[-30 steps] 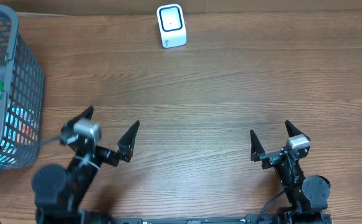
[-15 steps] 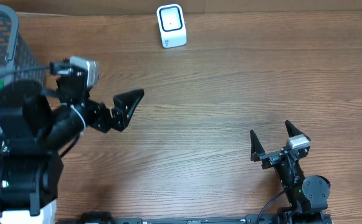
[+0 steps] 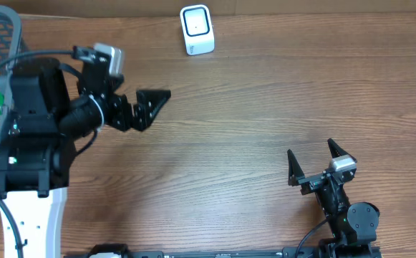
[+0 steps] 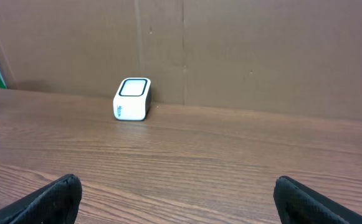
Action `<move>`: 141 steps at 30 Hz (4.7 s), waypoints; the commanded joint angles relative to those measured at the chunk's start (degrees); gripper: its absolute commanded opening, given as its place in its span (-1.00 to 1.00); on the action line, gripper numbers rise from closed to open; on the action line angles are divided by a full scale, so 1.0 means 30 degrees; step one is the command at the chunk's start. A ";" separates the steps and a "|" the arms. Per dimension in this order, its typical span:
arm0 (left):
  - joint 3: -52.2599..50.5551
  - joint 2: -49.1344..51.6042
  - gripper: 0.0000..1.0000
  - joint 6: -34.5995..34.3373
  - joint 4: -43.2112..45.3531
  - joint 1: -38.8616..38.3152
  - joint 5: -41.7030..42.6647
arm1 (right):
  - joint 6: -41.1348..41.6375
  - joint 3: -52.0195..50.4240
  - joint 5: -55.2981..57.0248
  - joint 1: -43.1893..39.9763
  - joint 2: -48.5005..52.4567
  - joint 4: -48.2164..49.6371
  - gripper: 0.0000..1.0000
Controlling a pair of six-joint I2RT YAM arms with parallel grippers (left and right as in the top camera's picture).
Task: Scan the item barcode
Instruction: 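Raise the left gripper and swing it over the grey basket, then lower the left gripper into the basket toward the snack bag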
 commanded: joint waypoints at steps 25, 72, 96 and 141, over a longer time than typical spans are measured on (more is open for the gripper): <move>0.6768 0.2288 0.86 -0.7468 -0.3708 0.9034 -1.3180 | 0.0080 -0.0204 -0.0095 -0.0087 -0.0226 0.0109 1.00; 0.6768 0.5034 0.96 -0.7810 -0.2980 1.0258 -1.2291 | 0.0080 -0.0204 -0.0102 -0.0087 -0.0226 0.0109 1.00; 0.6761 0.5319 0.99 -0.7176 -0.2091 1.1191 -1.2859 | 0.0080 -0.0204 -0.0095 -0.0087 -0.0226 0.0109 1.00; -0.3650 0.9194 1.00 -0.7162 0.5282 1.6298 -1.9037 | 0.0080 -0.0204 -0.0095 -0.0087 -0.0226 0.0109 1.00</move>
